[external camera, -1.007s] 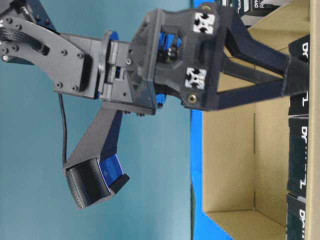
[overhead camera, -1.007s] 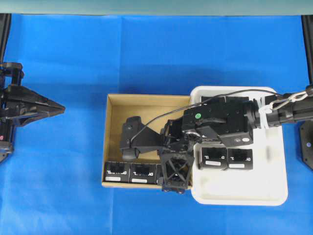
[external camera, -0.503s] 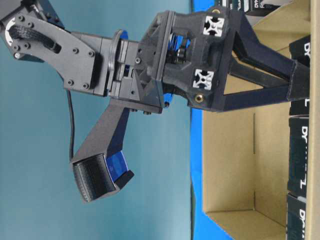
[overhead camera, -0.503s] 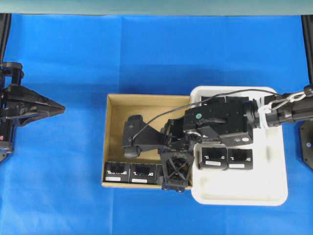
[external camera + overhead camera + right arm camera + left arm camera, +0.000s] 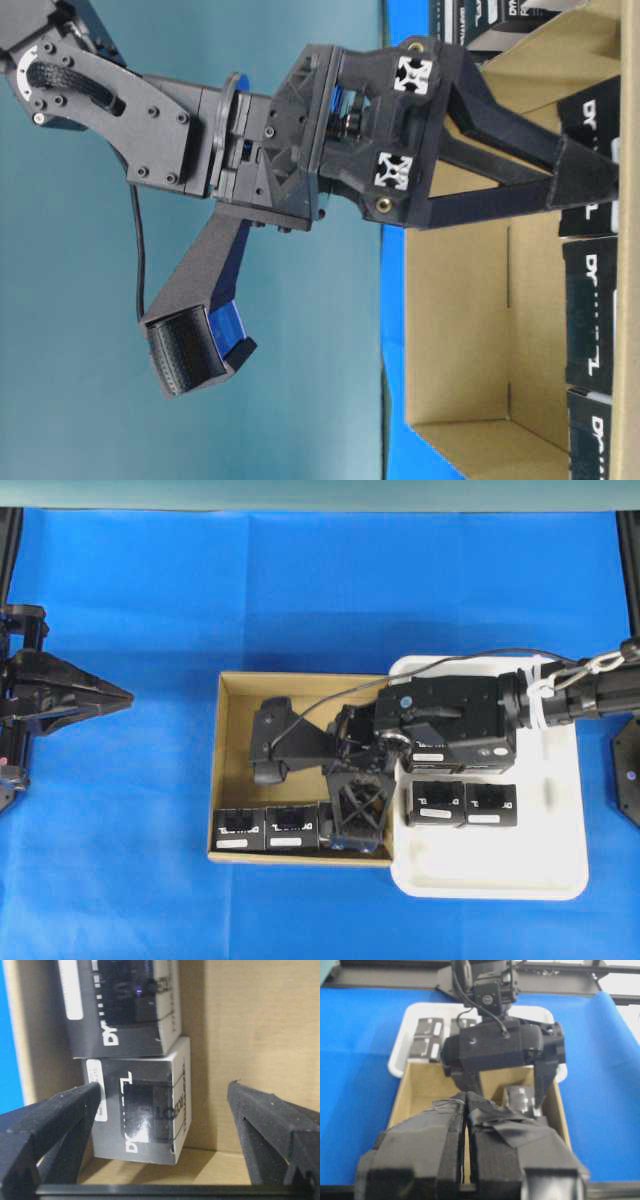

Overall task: Pick the box from inside the cardboard box.
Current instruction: 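Lower the open right gripper onto the rightmost black-and-white box, then close the right gripper around the rightmost box inside the cardboard box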

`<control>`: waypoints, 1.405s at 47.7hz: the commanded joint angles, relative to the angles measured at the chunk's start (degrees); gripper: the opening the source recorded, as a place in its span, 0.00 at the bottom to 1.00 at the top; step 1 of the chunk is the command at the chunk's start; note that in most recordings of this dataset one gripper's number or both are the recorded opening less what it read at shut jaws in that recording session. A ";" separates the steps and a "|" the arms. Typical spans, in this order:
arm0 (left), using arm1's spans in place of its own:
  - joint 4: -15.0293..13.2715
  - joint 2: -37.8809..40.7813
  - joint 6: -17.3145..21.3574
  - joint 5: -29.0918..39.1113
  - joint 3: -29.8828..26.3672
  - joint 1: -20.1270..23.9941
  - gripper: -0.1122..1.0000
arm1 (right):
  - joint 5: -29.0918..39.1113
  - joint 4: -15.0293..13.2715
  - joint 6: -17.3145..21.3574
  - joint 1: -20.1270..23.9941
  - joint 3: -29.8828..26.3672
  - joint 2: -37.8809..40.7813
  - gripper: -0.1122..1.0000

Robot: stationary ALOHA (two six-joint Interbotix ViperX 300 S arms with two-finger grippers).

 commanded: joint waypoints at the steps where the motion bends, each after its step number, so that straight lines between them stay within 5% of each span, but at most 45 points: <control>1: 0.09 0.35 -0.09 -0.26 -1.58 0.09 0.08 | -0.18 -1.32 -0.35 -1.41 0.26 0.79 1.00; 48: 0.09 0.18 -0.09 -0.62 -1.58 0.44 0.08 | 3.87 -1.05 -3.43 1.67 -1.58 -1.93 1.00; 67: 0.09 0.35 -0.09 -0.26 -1.58 0.35 0.08 | 1.58 -4.83 -6.50 2.90 0.88 -1.32 1.00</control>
